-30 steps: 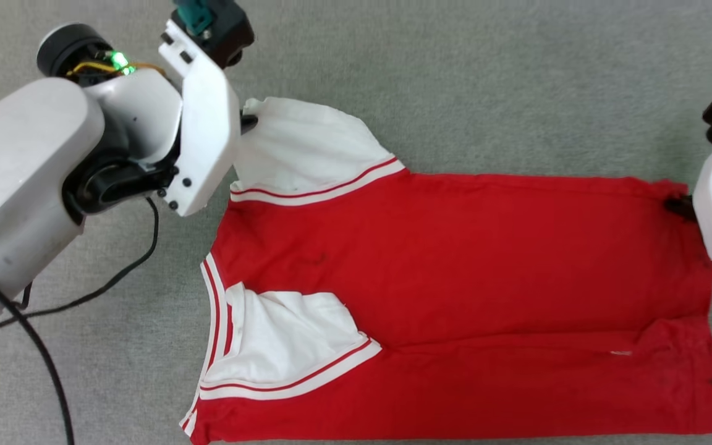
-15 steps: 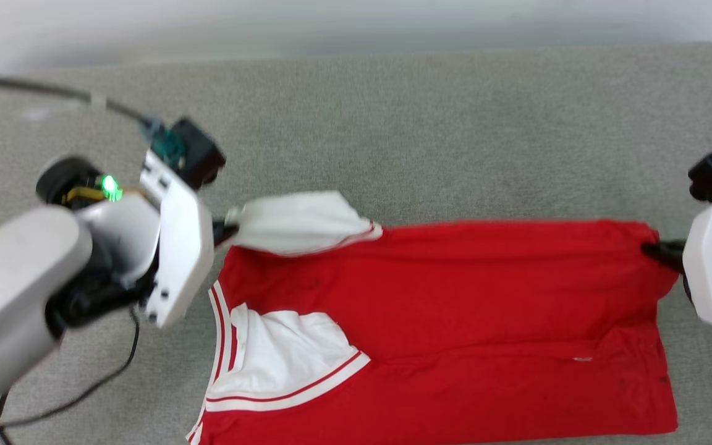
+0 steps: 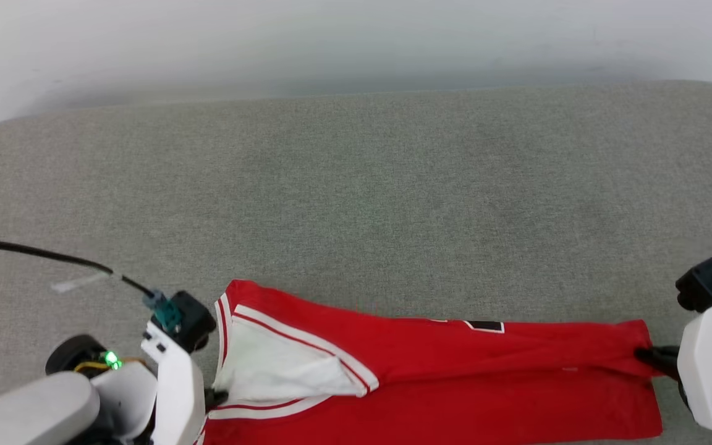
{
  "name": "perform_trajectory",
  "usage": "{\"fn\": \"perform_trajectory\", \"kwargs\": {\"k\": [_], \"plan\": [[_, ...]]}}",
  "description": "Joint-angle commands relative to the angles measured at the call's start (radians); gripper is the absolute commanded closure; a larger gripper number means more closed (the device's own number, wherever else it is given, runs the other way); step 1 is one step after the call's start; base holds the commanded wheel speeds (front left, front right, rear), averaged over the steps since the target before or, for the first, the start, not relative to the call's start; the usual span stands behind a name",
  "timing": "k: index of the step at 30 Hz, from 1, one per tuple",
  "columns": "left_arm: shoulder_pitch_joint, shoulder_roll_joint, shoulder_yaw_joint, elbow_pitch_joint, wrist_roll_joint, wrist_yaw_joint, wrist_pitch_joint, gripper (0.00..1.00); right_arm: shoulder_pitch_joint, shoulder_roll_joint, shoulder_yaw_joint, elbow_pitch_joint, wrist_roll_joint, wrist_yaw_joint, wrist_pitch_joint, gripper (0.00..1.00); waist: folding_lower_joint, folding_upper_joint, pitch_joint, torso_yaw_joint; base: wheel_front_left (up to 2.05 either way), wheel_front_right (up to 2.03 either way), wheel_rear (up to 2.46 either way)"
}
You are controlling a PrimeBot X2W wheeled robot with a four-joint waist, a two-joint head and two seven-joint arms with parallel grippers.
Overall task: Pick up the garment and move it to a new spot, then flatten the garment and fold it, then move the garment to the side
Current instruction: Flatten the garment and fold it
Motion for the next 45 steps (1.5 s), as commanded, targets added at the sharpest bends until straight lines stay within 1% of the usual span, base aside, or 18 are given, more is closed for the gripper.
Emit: {"fn": "perform_trajectory", "kwargs": {"k": [1,5,10,11,12,13,14,18,21,22,25,28,32,34,38,40,43,45], "plan": [[0.044,0.003,-0.004,-0.002,-0.004,0.009,-0.009,1.00,0.027,-0.002,0.001,0.002,-0.005,-0.001,-0.016,1.00,0.0001,-0.0001,0.003,-0.001,0.00,0.00,0.00],[0.109,-0.023,-0.006,0.029,-0.022,0.013,-0.030,1.00,0.064,0.022,0.014,0.023,-0.015,-0.001,-0.021,1.00,0.0001,-0.0001,0.016,-0.002,0.00,0.00,0.00],[0.154,-0.064,-0.007,0.094,-0.022,-0.004,-0.039,1.00,0.072,0.064,0.023,0.069,-0.034,-0.001,-0.036,1.00,0.0001,-0.0001,0.033,-0.001,0.00,0.00,0.00],[0.156,-0.070,-0.006,0.104,-0.016,-0.006,-0.048,1.00,0.072,0.075,0.021,0.077,-0.033,-0.001,-0.042,0.83,0.0001,-0.0001,0.034,0.000,0.00,0.00,0.00],[0.158,-0.076,-0.003,0.115,-0.012,-0.005,-0.059,0.36,0.072,0.084,0.018,0.080,-0.031,-0.001,-0.049,0.57,0.0001,-0.0001,0.034,0.001,0.00,0.00,0.00],[0.155,-0.081,0.001,0.120,-0.002,-0.005,-0.074,0.00,0.071,0.088,0.014,0.080,-0.030,-0.001,-0.059,0.35,0.0001,-0.0001,0.031,0.002,0.00,0.00,0.00],[0.151,-0.081,0.006,0.124,0.004,-0.001,-0.088,0.00,0.066,0.088,0.008,0.075,-0.038,-0.001,-0.072,0.00,0.0001,-0.0001,0.029,0.002,0.00,0.00,0.00],[0.141,-0.072,0.031,0.107,0.040,0.021,-0.160,0.00,0.070,0.072,-0.032,0.035,-0.032,-0.001,-0.130,0.00,0.0001,-0.0001,0.006,0.002,0.00,0.00,0.00],[0.140,-0.062,0.063,0.082,0.080,0.063,-0.250,0.00,0.086,0.046,-0.072,-0.017,-0.033,-0.001,-0.172,0.00,0.0001,-0.0001,-0.012,0.000,0.00,0.00,0.00],[0.140,-0.062,0.063,0.082,0.080,0.063,-0.250,0.00,0.086,0.046,-0.072,-0.017,-0.033,-0.001,-0.172,0.00,0.0001,-0.0001,-0.012,0.000,0.00,0.00,0.00],[0.167,-0.069,0.120,0.072,0.103,0.141,-0.389,0.00,0.104,0.026,-0.125,-0.061,-0.027,-0.001,-0.202,0.00,0.0001,-0.0001,-0.022,-0.005,0.00,0.00,0.00],[0.197,-0.082,0.152,0.072,0.131,0.212,-0.503,0.00,0.127,0.012,-0.188,-0.081,-0.021,-0.001,-0.222,0.00,0.0001,-0.0001,-0.027,-0.008,0.00,0.00,0.00],[0.234,-0.106,0.202,0.096,0.163,0.302,-0.660,0.00,0.175,0.017,-0.289,-0.059,0.003,-0.001,-0.234,0.00,0.0001,-0.0001,-0.023,-0.006,0.00,0.00,0.00],[0.252,-0.126,0.228,0.106,0.179,0.342,-0.708,0.00,0.202,0.027,-0.337,-0.037,0.022,-0.001,-0.236,0.00,0.0001,-0.0001,-0.020,-0.003,0.00,0.00,0.00],[0.296,-0.163,0.306,0.113,0.218,0.414,-0.742,0.00,0.261,0.052,-0.404,0.006,0.059,-0.001,-0.216,0.00,0.0001,-0.0001,-0.013,0.006,0.00,0.00,0.00],[0.324,-0.195,0.373,0.100,0.264,0.446,-0.746,0.00,0.291,0.069,-0.429,0.020,0.080,-0.001,-0.202,0.00,0.0001,-0.0001,-0.009,0.010,0.00,0.00,0.00],[0.396,-0.240,0.470,0.084,0.347,0.478,-0.746,0.00,0.323,0.098,-0.452,0.040,0.087,-0.001,-0.190,0.00,0.0001,-0.0001,-0.001,0.017,0.00,0.00,0.00],[0.439,-0.276,0.537,0.071,0.404,0.490,-0.746,0.00,0.340,0.121,-0.457,0.046,0.090,-0.001,-0.180,0.00,0.0001,-0.0001,0.004,0.021,0.00,0.00,0.00]]}}
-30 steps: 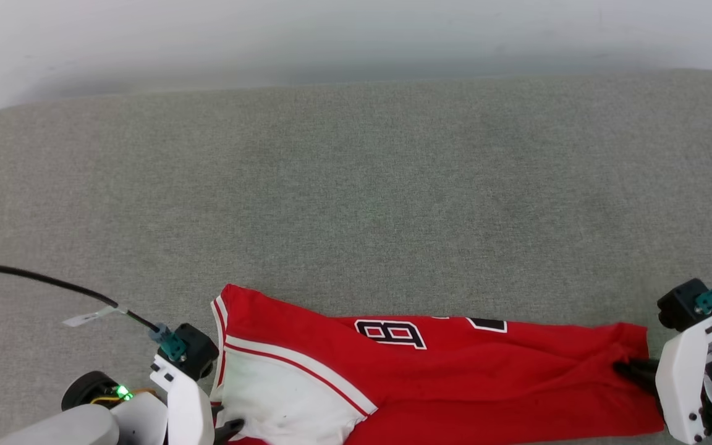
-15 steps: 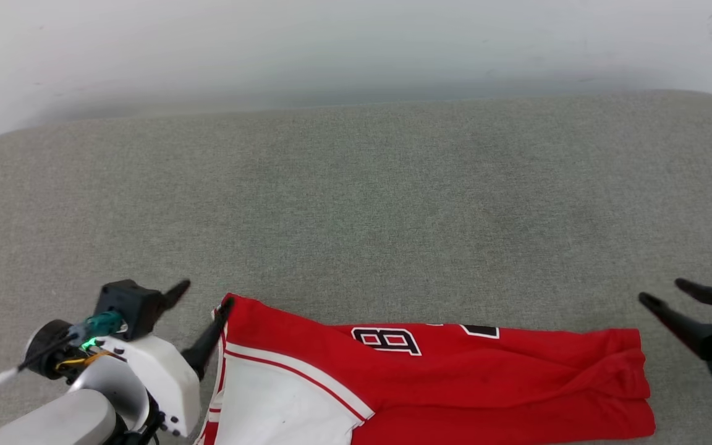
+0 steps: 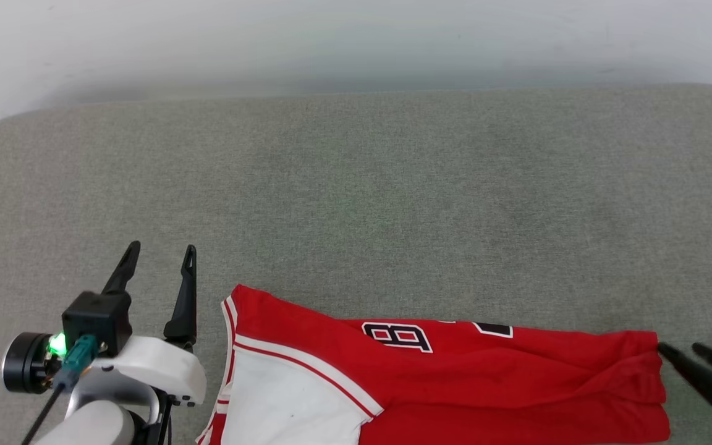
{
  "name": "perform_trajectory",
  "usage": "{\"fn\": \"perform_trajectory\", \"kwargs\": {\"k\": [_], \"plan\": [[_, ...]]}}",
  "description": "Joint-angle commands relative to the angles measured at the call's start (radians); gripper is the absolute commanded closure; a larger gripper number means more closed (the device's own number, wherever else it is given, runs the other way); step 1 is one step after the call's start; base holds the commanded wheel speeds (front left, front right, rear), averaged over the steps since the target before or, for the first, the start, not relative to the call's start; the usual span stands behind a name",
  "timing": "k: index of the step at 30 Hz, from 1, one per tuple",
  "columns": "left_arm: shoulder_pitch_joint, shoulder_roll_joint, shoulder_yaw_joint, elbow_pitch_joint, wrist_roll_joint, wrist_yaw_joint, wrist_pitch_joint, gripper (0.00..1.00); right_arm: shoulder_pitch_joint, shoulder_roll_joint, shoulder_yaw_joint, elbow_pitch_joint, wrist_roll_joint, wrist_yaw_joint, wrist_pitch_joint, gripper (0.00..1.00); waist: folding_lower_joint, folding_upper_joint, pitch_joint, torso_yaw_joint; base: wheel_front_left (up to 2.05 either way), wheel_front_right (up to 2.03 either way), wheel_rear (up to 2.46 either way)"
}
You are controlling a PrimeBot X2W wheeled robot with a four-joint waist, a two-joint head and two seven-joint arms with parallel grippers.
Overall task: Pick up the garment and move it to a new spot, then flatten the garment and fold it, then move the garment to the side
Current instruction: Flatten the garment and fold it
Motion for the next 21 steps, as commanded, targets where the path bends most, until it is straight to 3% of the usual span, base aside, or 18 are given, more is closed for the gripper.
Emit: {"fn": "perform_trajectory", "kwargs": {"k": [1,12,21], "plan": [[0.037,-0.024,0.042,-0.007,0.042,0.006,-0.004,0.00,0.021,0.022,-0.004,0.002,0.007,0.000,0.009,0.00,0.0000,-0.0001,0.006,0.004,0.00,0.00,0.00],[0.260,-0.279,0.366,-0.033,0.323,-0.023,-0.004,0.00,0.066,0.147,0.044,0.054,0.026,0.000,0.071,0.00,0.0000,-0.0001,0.027,0.021,0.00,0.00,0.00],[0.399,-0.493,0.575,-0.082,0.545,-0.111,-0.004,0.00,0.055,0.227,0.112,0.110,0.024,0.000,0.086,0.00,0.0000,-0.0001,0.023,0.028,0.00,0.00,0.00]]}}
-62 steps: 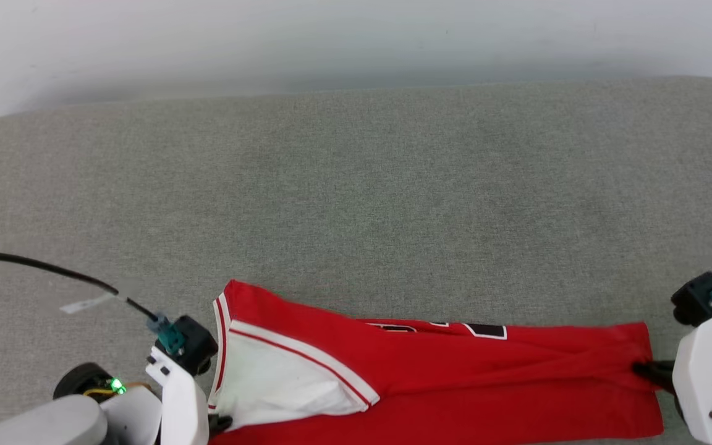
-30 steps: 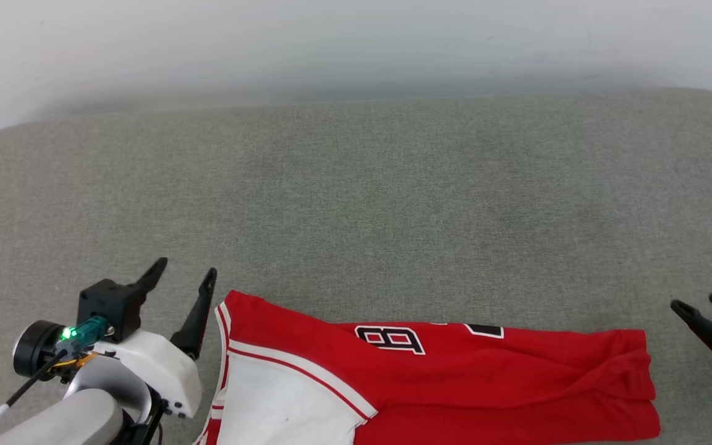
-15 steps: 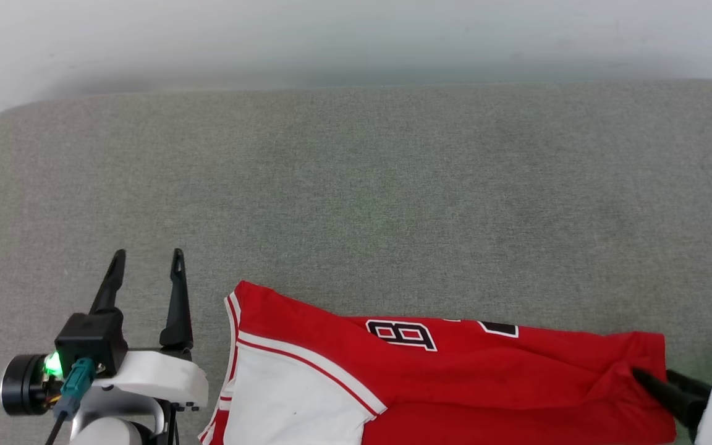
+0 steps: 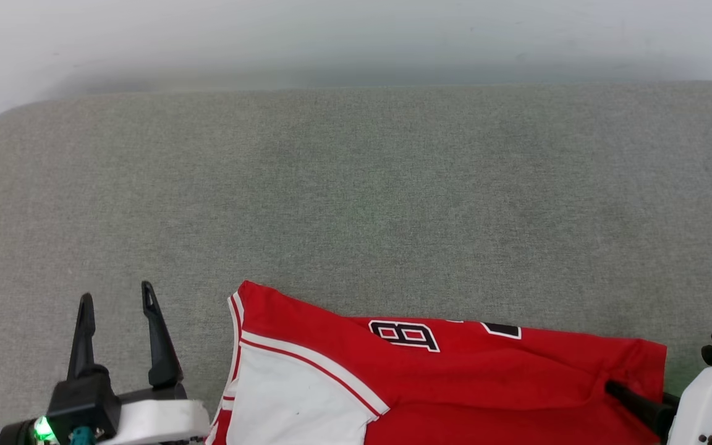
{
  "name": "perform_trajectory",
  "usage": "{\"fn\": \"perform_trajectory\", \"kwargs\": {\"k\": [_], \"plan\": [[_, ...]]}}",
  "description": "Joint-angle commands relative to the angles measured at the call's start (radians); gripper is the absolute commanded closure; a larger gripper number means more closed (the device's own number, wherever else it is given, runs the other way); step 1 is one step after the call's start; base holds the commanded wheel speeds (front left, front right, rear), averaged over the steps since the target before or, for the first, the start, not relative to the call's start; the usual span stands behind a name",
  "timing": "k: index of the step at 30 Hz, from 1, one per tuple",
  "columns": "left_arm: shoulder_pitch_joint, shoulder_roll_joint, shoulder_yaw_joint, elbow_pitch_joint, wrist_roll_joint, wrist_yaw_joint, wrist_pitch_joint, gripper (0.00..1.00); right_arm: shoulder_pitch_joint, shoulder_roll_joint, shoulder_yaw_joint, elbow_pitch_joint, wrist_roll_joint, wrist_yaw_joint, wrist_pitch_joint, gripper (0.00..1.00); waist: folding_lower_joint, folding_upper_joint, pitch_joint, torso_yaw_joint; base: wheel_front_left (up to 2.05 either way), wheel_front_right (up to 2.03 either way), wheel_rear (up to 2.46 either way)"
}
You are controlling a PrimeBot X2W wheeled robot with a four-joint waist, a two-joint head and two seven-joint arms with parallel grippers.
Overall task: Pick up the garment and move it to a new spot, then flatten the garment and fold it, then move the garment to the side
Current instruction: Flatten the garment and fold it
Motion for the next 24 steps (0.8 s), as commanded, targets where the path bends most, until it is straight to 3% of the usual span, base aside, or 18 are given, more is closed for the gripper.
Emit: {"fn": "perform_trajectory", "kwargs": {"k": [1,3,4,5,6,13,24], "plan": [[0.022,-0.027,0.026,-0.002,0.041,-0.018,-0.002,0.00,0.024,0.069,0.060,0.034,-0.001,0.000,0.026,0.00,0.0001,-0.0001,-0.003,0.001,0.00,0.00,0.00],[0.037,-0.064,0.047,0.002,0.081,-0.041,-0.002,0.00,0.018,0.078,0.065,0.049,0.005,0.000,0.030,0.00,0.0001,-0.0001,-0.007,0.003,0.00,0.00,0.00],[0.044,-0.081,0.058,0.002,0.096,-0.051,-0.002,0.00,0.014,0.081,0.067,0.057,0.005,0.000,0.032,0.37,0.0001,-0.0001,-0.009,0.005,0.00,0.00,0.00],[0.051,-0.094,0.069,0.005,0.111,-0.060,-0.003,0.00,0.009,0.085,0.068,0.065,0.005,0.000,0.033,0.85,0.0001,-0.0001,-0.011,0.006,0.00,0.00,0.00],[0.055,-0.108,0.080,0.009,0.126,-0.070,-0.003,0.00,0.005,0.089,0.065,0.072,0.007,0.000,0.032,1.00,0.0001,-0.0001,-0.013,0.008,0.00,0.00,0.00],[0.079,-0.156,0.110,0.042,0.211,-0.125,-0.003,0.00,-0.025,0.051,0.036,0.069,0.009,0.000,-0.004,1.00,0.0001,-0.0001,-0.032,0.013,0.00,0.00,0.00],[0.114,-0.161,0.095,0.089,0.257,-0.170,-0.002,0.00,-0.017,-0.135,-0.093,0.072,0.011,0.000,0.003,1.00,0.0001,-0.0001,-0.069,0.007,0.00,0.00,0.00]]}}
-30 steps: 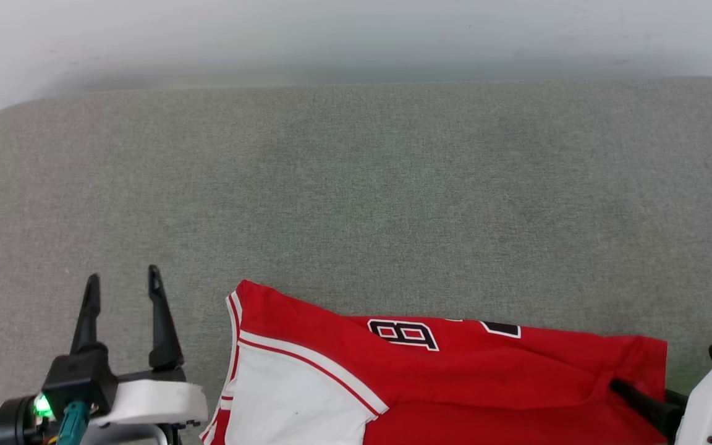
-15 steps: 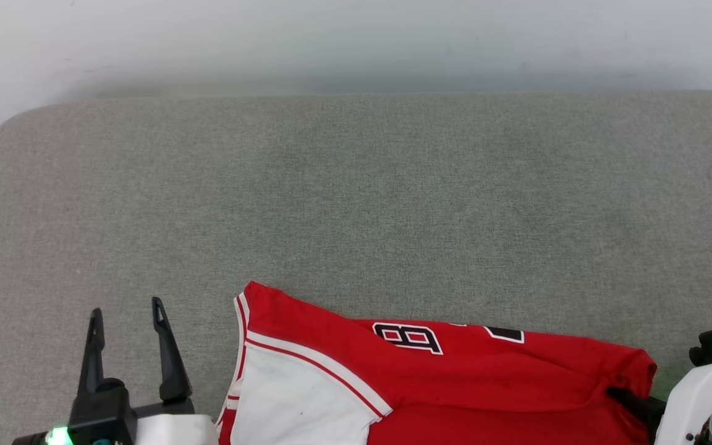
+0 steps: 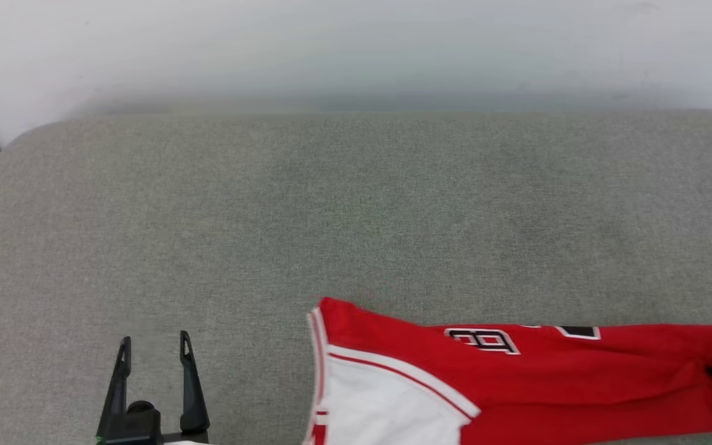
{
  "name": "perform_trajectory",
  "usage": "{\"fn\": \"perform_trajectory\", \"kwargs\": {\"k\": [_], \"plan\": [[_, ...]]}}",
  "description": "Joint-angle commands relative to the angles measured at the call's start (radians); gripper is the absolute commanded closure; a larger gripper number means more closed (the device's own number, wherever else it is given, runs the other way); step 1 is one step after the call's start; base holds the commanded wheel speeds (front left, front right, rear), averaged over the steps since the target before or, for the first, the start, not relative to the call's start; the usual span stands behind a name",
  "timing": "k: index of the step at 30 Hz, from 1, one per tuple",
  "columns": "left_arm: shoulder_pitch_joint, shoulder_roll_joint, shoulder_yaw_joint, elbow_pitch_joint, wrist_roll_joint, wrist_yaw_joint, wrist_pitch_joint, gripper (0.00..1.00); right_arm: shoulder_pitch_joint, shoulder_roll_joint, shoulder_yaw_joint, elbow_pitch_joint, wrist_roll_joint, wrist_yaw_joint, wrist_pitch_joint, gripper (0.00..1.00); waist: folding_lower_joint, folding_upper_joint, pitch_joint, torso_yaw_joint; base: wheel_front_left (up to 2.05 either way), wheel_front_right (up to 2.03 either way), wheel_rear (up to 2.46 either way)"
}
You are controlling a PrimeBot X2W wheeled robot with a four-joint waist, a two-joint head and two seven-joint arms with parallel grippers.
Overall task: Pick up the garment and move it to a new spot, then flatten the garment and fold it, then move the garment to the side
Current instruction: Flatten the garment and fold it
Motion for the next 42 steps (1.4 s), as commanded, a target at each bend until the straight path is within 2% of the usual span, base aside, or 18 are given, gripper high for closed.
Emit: {"fn": "perform_trajectory", "kwargs": {"k": [1,6,7,11,18,24,27,32,42], "plan": [[0.008,-0.003,-0.003,0.009,0.007,-0.005,-0.002,0.00,0.013,-0.028,-0.022,0.012,-0.009,-0.001,0.017,1.00,0.0000,0.0000,-0.006,-0.002,0.00,0.00,0.00],[0.016,-0.010,-0.007,0.020,0.007,-0.003,-0.002,0.00,0.034,-0.075,-0.028,-0.026,-0.022,-0.001,0.092,1.00,0.0000,0.0000,-0.016,-0.001,0.00,0.00,0.00],[0.020,-0.012,-0.004,0.024,0.004,-0.007,-0.003,0.00,0.051,-0.087,-0.035,-0.090,-0.026,-0.001,0.122,1.00,0.0000,0.0000,-0.020,0.002,0.00,0.00,0.00],[0.020,-0.013,-0.001,0.029,0.003,-0.013,-0.003,0.00,0.068,-0.086,-0.027,-0.186,-0.033,-0.001,0.160,1.00,0.0000,0.0000,-0.023,0.005,0.00,0.00,0.00],[-0.002,-0.017,0.005,0.036,-0.001,-0.025,-0.002,0.00,0.031,-0.032,0.009,-0.456,-0.088,-0.001,0.237,1.00,0.0000,0.0000,-0.015,0.017,0.00,0.00,0.00],[-0.027,-0.022,0.004,0.035,0.003,-0.036,-0.002,0.00,-0.082,0.060,0.133,-0.591,-0.184,-0.001,0.321,1.00,0.0000,0.0000,0.009,0.028,0.00,0.00,0.00],[-0.042,-0.024,0.002,0.037,0.005,-0.040,-0.003,0.00,-0.162,0.120,0.222,-0.595,-0.234,-0.001,0.349,1.00,0.0000,0.0000,0.019,0.033,0.00,0.00,0.00],[-0.062,-0.028,-0.005,0.041,0.006,-0.049,-0.002,0.00,-0.292,0.225,0.381,-0.523,-0.305,-0.001,0.358,1.00,0.0000,0.0000,0.035,0.044,0.00,0.00,0.00],[-0.103,-0.041,-0.023,0.049,0.009,-0.057,-0.002,0.00,-0.496,0.421,0.633,-0.232,-0.363,-0.001,0.309,1.00,0.0000,0.0000,0.075,0.072,0.00,0.00,0.00]]}}
